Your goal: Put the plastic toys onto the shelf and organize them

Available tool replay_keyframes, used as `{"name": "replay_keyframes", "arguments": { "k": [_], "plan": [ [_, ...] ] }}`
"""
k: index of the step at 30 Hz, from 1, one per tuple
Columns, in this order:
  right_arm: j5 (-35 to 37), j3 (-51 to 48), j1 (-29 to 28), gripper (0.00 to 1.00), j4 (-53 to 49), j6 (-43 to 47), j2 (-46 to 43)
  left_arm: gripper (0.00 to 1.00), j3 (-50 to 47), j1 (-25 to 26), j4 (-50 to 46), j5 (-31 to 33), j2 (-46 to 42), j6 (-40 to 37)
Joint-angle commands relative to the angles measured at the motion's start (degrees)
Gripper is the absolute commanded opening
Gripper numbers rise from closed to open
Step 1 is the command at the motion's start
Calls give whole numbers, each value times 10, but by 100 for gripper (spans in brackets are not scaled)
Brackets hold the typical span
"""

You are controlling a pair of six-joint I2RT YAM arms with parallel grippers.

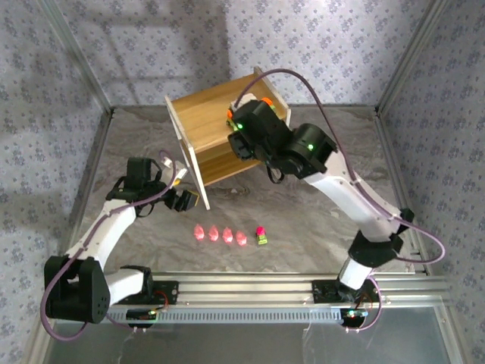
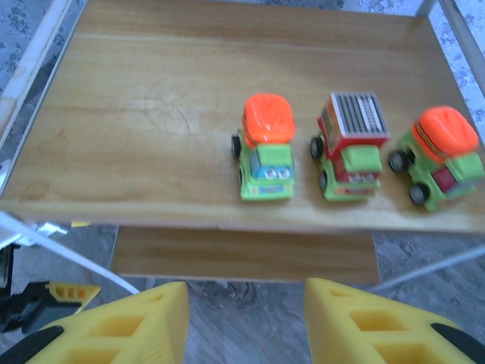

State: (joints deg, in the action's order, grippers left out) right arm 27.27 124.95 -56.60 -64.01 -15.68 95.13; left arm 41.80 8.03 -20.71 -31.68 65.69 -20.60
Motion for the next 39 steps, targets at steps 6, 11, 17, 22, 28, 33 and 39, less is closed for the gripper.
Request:
{"name": "replay_keyframes", "arguments": {
  "k": [6,11,17,22,28,33,39],
  "plan": [
    [51,-188,-25,46,42,-89,-112,95,2,1,-57,-30,-29,-46],
    [60,-333,-45,49,97,-141,-177,94,-18,1,-60,-20,-38,-61],
    [86,-454,-86,53,128,-199,-207,94,-29,1,-56,-8,-43,-64],
    [102,-542,-118,58,159,-252,-227,95,-35,1,-36,-8,-38,-55],
    [102,-628,-136,63,183,-310,-240,95,-37,1,-23,-7,-31,-48],
    [93,-687,-150,66,206,-363,-227,95,-43,1,-20,-7,-30,-47],
    [67,-734,-158,67,235,-405,-204,95,-47,1,-11,-3,-26,-38]
  ]
}}
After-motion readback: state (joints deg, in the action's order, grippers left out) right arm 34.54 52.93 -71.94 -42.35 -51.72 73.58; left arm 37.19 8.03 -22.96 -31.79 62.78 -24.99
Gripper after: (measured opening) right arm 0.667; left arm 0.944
